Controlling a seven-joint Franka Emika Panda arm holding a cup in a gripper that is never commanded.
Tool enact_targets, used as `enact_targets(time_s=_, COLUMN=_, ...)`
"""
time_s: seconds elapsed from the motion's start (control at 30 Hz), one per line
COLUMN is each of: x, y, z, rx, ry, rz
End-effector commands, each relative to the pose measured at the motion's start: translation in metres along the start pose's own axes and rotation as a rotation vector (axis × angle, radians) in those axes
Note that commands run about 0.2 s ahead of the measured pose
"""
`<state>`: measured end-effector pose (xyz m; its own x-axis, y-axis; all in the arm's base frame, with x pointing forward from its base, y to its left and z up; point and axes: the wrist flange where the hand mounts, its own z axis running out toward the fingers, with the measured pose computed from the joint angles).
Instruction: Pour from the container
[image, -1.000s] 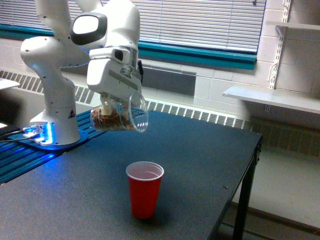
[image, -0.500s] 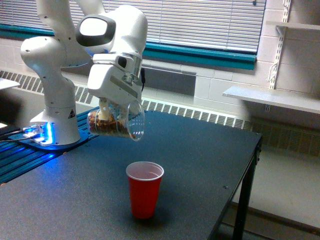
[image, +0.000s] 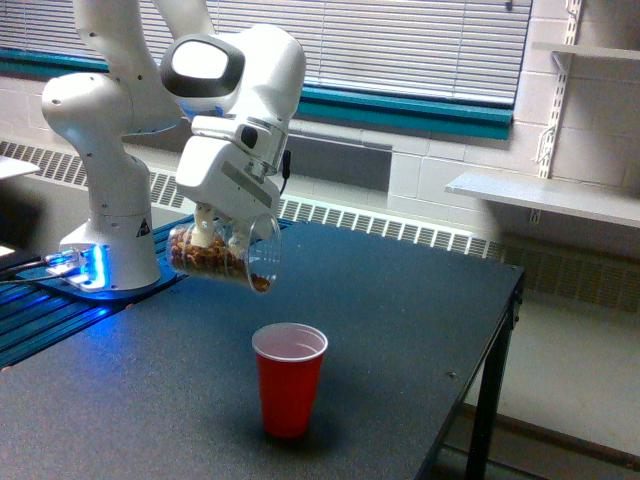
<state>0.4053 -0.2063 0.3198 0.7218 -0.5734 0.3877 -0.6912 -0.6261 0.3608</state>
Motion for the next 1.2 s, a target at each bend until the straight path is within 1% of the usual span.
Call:
enact_targets(time_s=0.03, x=-0.002, y=-0.006, z=-0.004, rx=-0.027, ry=0.008, rz=-0.024)
enact_targets(time_s=0.4, x=0.000, y=-0.017, z=-0.008, rx=-0.061, ry=0.024, rz=-0.050)
enact_targets(time_s=0.87, x=0.004, y=-0.033, z=-0.012, rx=-0.131, ry=0.038, rz=-0.106)
enact_targets(time_s=1.2, x=0.002, y=-0.033, z=-0.014, rx=-0.185, ry=0.047, rz=-0.150)
